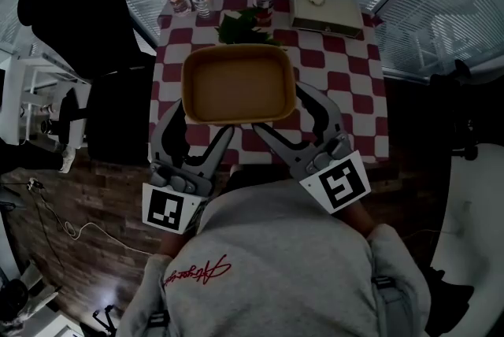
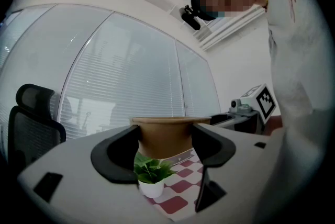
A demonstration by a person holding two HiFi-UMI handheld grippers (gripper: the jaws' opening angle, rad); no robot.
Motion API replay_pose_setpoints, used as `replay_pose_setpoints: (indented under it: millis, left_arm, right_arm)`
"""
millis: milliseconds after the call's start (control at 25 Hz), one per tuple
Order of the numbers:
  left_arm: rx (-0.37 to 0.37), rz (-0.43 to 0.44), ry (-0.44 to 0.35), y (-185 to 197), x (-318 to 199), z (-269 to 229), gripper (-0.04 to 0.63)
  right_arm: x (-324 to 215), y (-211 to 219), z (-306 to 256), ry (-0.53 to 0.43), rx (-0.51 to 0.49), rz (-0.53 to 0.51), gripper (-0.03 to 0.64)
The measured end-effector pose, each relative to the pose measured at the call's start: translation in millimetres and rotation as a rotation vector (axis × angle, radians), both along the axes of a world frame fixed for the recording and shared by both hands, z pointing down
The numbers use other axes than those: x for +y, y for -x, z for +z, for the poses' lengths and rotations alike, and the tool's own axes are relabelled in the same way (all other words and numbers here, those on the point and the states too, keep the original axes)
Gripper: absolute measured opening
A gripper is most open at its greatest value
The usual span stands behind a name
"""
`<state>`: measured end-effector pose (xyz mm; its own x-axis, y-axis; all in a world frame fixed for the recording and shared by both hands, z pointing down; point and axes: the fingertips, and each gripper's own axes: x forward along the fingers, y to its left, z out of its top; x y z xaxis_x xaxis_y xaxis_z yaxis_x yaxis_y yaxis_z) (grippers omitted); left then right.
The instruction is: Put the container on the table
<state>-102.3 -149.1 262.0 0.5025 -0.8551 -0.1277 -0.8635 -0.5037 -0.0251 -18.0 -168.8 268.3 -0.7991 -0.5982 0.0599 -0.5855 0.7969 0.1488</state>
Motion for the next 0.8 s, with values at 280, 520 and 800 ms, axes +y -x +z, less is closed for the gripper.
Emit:
replay_pose_setpoints:
  millis: [280,520,800]
  left_arm:
    - [-0.008,-0.003,0.022,1.9,2.4,10.8,0.311]
    - [-0.014,-0.004,0.014,5.0,5.4,16.0,0.311]
    - [-0.035,-0.006,0.061,6.4,8.8,30.5,0.311]
  right_arm:
    - [2.0,2.2,9.7,0.015,0.007,-0.003,0.337]
    - [5.4,5.1,17.1,0.031,0.013,-0.011,0.336]
    - [9.4,5.8,22.1,0.034,0.016,-0.02,0.336]
